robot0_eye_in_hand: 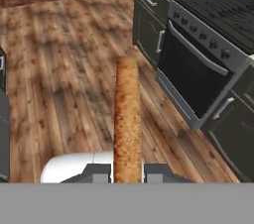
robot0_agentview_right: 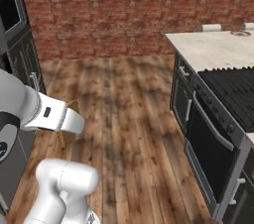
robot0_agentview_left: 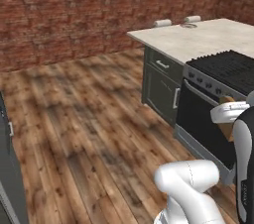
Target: Start the toaster. Once the lever pops up, take the bread to the plate on the dining counter.
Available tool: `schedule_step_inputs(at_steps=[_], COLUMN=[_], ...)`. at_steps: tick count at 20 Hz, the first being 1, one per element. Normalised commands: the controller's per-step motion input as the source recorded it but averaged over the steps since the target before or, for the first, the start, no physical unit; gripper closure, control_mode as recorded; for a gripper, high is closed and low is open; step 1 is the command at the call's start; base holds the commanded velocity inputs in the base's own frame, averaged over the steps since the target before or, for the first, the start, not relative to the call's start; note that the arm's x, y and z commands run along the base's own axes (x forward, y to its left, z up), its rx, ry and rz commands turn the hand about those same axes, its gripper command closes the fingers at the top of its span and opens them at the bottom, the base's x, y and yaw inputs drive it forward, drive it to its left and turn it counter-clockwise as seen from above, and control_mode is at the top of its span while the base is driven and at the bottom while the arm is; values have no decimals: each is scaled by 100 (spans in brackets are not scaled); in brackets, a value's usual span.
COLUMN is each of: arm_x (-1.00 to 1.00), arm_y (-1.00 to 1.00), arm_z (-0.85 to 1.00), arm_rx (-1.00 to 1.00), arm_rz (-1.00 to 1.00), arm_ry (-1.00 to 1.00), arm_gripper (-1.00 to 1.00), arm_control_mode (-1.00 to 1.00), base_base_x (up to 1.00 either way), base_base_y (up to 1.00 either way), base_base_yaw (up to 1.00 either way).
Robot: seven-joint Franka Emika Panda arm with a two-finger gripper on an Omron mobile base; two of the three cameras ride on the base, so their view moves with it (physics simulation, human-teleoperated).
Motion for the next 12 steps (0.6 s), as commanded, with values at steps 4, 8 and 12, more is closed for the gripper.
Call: schedule_step_inputs(at_steps=[4,8,12], arm_x=[0,0,0], arm_y=[0,0,0], arm_z=[0,0,0], arm_rx=[0,0,0], arm_rz=[0,0,0], arm_ry=[0,0,0], arm_gripper=[100,100,100], arm_control_mode=[100,100,100], base_base_x=[88,81,79], base_base_y=[16,26,32], base_base_yaw=[0,0,0])
